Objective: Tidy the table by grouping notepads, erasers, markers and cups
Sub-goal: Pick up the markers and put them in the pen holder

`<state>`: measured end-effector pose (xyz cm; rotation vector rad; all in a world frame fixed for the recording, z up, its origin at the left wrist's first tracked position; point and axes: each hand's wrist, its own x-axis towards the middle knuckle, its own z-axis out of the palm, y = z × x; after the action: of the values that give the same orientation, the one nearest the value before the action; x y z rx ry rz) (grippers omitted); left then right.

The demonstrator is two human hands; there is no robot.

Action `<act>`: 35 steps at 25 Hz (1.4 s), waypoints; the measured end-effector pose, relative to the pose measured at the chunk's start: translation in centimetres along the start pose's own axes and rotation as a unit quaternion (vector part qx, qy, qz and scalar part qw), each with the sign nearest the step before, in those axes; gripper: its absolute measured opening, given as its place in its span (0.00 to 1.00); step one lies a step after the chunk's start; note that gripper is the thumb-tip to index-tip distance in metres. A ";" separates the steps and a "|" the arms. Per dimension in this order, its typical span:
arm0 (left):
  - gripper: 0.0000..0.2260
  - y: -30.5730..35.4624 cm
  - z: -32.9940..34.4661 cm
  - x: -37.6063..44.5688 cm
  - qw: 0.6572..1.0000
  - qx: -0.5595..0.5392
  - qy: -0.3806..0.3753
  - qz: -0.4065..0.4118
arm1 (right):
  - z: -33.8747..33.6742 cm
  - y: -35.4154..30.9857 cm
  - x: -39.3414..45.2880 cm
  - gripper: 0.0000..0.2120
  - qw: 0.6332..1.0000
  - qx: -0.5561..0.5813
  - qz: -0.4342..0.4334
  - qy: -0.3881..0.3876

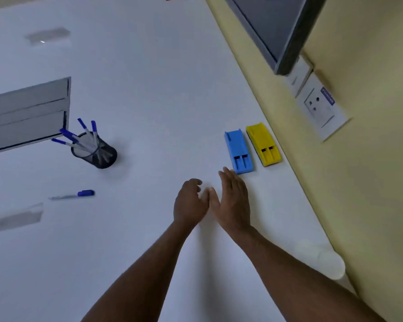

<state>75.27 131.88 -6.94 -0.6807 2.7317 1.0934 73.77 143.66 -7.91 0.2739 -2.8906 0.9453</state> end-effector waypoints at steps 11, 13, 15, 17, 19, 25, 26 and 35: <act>0.13 -20.4 -12.1 -12.9 0.966 0.104 0.213 -0.101 | 9.0 -12.3 -9.6 0.31 0.937 -0.013 -0.196 -0.288; 0.13 -23.0 -13.8 -14.2 0.956 0.101 0.239 -0.136 | 10.0 -13.7 -10.7 0.31 0.926 -0.019 -0.205 -0.315; 0.15 -26.4 -16.4 -15.6 0.940 0.097 0.265 -0.191 | 11.4 -15.7 -11.6 0.32 0.914 -0.025 -0.228 -0.334; 0.20 -30.5 -19.3 -16.2 0.925 0.109 0.252 -0.264 | 12.9 -17.2 -11.5 0.33 0.902 -0.040 -0.242 -0.356; 0.26 -34.6 -22.1 -16.7 0.913 0.115 0.210 -0.329 | 14.4 -18.8 -10.7 0.36 0.885 -0.070 -0.261 -0.379; 0.36 -45.5 -30.6 -17.4 0.876 0.112 0.196 -0.425 | 19.8 -24.5 -5.0 0.38 0.900 -0.095 -0.282 -0.319; 0.36 -47.0 -32.0 -17.5 0.869 0.106 0.208 -0.437 | 20.8 -25.2 -3.9 0.37 0.914 -0.079 -0.274 -0.289; 0.34 -56.7 -39.9 -15.5 0.828 0.116 0.238 -0.494 | 27.8 -26.6 -1.3 0.21 0.959 -0.063 -0.264 -0.080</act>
<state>116.69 74.24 -8.98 -2.1815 2.1219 0.3401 79.54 106.29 -15.10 1.0851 -2.7546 0.6632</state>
